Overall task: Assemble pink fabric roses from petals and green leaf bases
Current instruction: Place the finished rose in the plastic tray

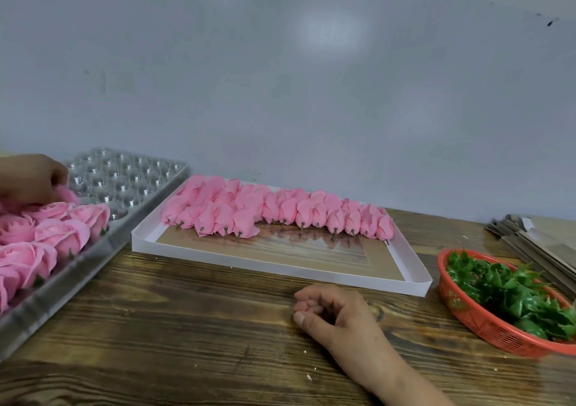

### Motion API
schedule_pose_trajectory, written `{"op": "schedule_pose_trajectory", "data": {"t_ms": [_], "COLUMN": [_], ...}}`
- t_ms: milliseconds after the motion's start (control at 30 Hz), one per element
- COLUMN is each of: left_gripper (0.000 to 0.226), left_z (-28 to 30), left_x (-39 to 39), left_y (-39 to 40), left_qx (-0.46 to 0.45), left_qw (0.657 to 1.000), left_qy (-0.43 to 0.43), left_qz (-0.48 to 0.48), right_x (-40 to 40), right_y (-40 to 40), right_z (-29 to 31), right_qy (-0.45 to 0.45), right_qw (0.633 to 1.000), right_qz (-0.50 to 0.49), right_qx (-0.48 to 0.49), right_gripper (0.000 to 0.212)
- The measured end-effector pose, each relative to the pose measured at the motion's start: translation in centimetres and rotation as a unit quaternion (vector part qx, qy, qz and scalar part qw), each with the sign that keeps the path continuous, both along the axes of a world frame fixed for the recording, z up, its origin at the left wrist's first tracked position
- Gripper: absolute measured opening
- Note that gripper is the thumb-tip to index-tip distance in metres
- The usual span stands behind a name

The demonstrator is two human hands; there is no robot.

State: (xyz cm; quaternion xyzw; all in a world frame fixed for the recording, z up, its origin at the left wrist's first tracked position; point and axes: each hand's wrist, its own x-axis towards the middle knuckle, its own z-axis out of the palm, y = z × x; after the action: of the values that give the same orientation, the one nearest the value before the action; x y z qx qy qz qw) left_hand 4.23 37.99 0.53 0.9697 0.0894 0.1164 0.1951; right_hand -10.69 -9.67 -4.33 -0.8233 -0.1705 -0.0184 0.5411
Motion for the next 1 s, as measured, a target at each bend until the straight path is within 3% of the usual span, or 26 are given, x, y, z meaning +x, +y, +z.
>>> {"op": "schedule_pose_trajectory", "data": {"t_ms": [233, 500, 733, 867, 1000], "left_gripper": [0.058, 0.041, 0.03, 0.029, 0.028], "left_z": [0.2, 2.1, 2.4, 2.1, 2.0], "left_x": [-1.2, -1.5, -1.2, -0.9, -0.7], "left_y": [-1.2, -1.4, -3.1, -4.1, -4.5], "left_qx": [0.051, 0.038, 0.045, 0.105, 0.119], "left_qw": [0.998, 0.998, 0.998, 0.991, 0.989], "left_qy": [-0.034, -0.045, 0.031, 0.074, 0.076], "left_qz": [-0.022, 0.014, -0.015, -0.036, -0.035], "right_x": [0.1, 0.1, 0.2, 0.1, 0.2], "right_y": [-0.1, -0.1, 0.0, 0.1, 0.0], "right_z": [-0.1, -0.1, -0.1, -0.1, -0.1], "right_qy": [0.002, 0.003, 0.001, 0.001, 0.004], "right_qw": [1.0, 1.0, 1.0, 1.0, 1.0], "right_qz": [0.001, -0.001, 0.001, 0.007, 0.002], "right_qx": [0.001, 0.007, 0.006, 0.011, 0.008], "right_gripper": [0.02, 0.02, 0.021, 0.02, 0.02]}}
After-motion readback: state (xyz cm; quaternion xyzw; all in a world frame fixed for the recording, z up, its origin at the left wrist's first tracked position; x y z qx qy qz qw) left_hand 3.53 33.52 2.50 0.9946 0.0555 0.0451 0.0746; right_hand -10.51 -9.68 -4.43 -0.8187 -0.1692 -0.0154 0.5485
